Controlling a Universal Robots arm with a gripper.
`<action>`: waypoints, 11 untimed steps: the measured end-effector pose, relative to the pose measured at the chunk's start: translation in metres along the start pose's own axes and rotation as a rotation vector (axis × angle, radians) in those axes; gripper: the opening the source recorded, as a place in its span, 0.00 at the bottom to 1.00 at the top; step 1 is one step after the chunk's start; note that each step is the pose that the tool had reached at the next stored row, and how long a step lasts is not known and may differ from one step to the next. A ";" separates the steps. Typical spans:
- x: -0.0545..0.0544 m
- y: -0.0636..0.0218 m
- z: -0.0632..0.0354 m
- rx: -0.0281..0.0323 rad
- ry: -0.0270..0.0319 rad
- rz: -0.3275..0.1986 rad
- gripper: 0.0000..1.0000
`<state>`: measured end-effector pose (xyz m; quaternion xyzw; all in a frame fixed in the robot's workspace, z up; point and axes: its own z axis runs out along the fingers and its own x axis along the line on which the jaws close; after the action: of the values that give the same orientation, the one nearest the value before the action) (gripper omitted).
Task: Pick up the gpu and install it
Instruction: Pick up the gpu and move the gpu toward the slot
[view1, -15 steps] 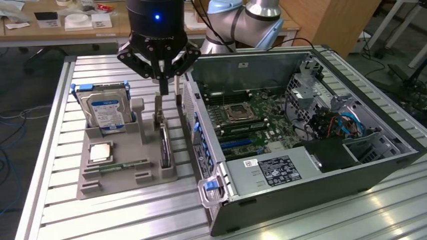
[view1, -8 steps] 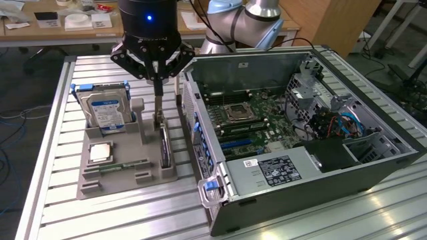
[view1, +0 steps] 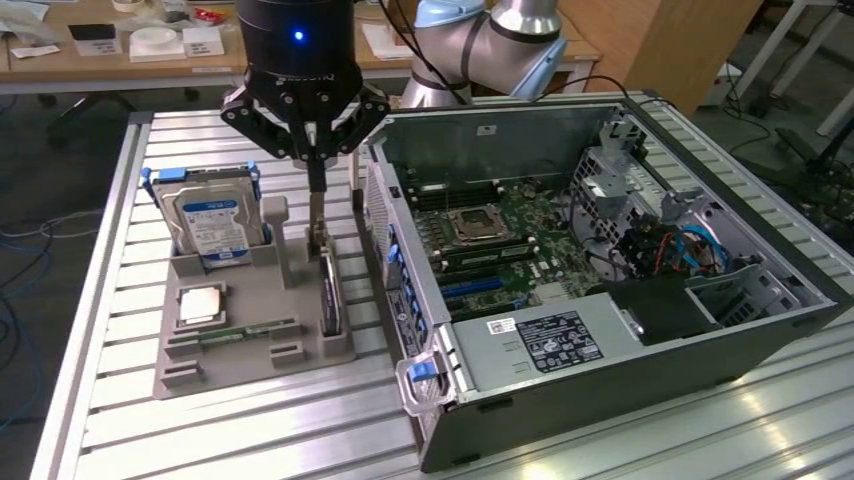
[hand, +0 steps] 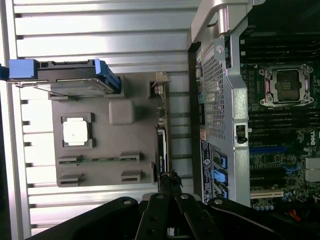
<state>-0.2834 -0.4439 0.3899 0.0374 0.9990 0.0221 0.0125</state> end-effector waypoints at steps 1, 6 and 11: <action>0.000 0.0000 0.0000 0.0000 -0.0001 0.000 0.11; 0.000 0.0000 0.0000 0.0000 0.0000 0.000 0.11; 0.000 0.0000 0.0000 0.0000 0.0000 0.000 0.29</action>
<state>-0.2834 -0.4439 0.3899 0.0374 0.9990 0.0221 0.0125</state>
